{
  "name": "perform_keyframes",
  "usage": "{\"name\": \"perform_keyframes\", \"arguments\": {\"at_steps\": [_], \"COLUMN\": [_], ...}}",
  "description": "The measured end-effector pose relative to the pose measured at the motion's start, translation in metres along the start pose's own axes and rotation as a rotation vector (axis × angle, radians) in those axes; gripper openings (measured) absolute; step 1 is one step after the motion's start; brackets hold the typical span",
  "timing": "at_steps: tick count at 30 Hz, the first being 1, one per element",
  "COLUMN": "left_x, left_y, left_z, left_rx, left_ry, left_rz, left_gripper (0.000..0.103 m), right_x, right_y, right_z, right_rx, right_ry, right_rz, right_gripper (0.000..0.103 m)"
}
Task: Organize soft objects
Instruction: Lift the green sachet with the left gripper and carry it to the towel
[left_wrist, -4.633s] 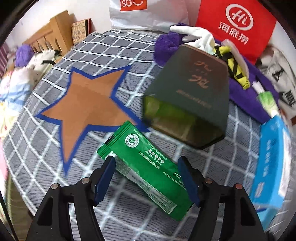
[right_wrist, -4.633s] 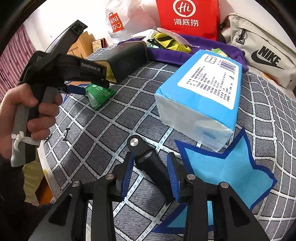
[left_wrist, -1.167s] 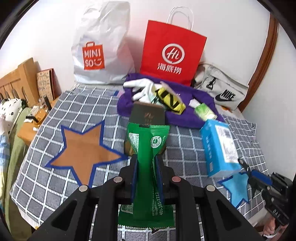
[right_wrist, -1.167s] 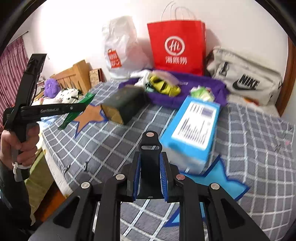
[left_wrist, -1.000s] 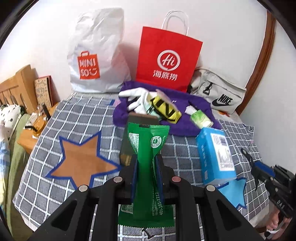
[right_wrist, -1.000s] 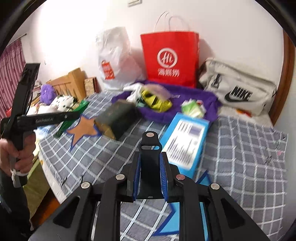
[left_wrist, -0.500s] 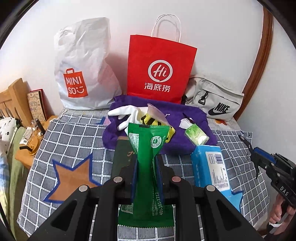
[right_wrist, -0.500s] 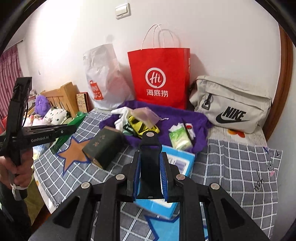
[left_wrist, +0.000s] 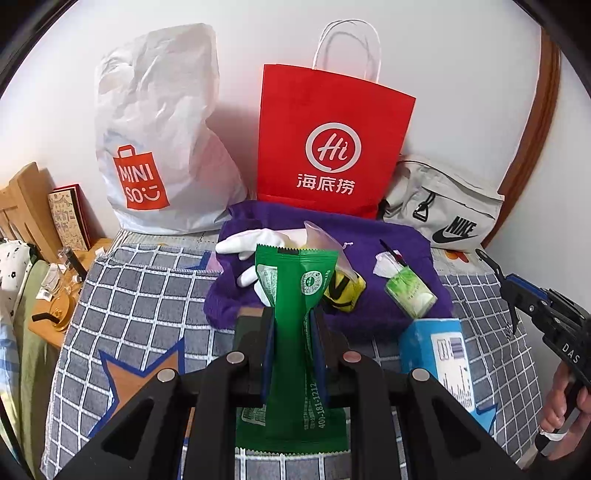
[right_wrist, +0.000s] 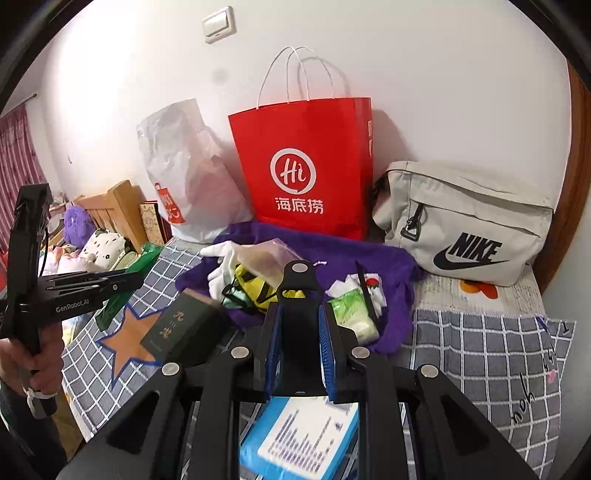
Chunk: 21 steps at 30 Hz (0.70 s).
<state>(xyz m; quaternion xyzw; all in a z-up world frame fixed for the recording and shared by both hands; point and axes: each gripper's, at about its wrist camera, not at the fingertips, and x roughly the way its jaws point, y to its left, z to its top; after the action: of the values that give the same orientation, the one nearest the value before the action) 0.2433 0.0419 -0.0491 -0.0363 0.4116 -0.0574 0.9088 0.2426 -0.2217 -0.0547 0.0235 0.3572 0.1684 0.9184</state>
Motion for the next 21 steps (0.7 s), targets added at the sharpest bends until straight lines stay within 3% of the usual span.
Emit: {"name": "perform_keyframes", "arguments": {"at_steps": [21], "left_x": [0.072], "left_y": [0.006], "left_z": [0.044], "left_rx": [-0.018], "left_ry": [0.045], "left_rz": [-0.004], "left_gripper": [0.018], "right_x": [0.096], "right_y": [-0.042], "right_z": [0.054], "right_rx": [0.051], "right_ry": [0.035], "right_rz": [0.004], "right_gripper": [0.02]}}
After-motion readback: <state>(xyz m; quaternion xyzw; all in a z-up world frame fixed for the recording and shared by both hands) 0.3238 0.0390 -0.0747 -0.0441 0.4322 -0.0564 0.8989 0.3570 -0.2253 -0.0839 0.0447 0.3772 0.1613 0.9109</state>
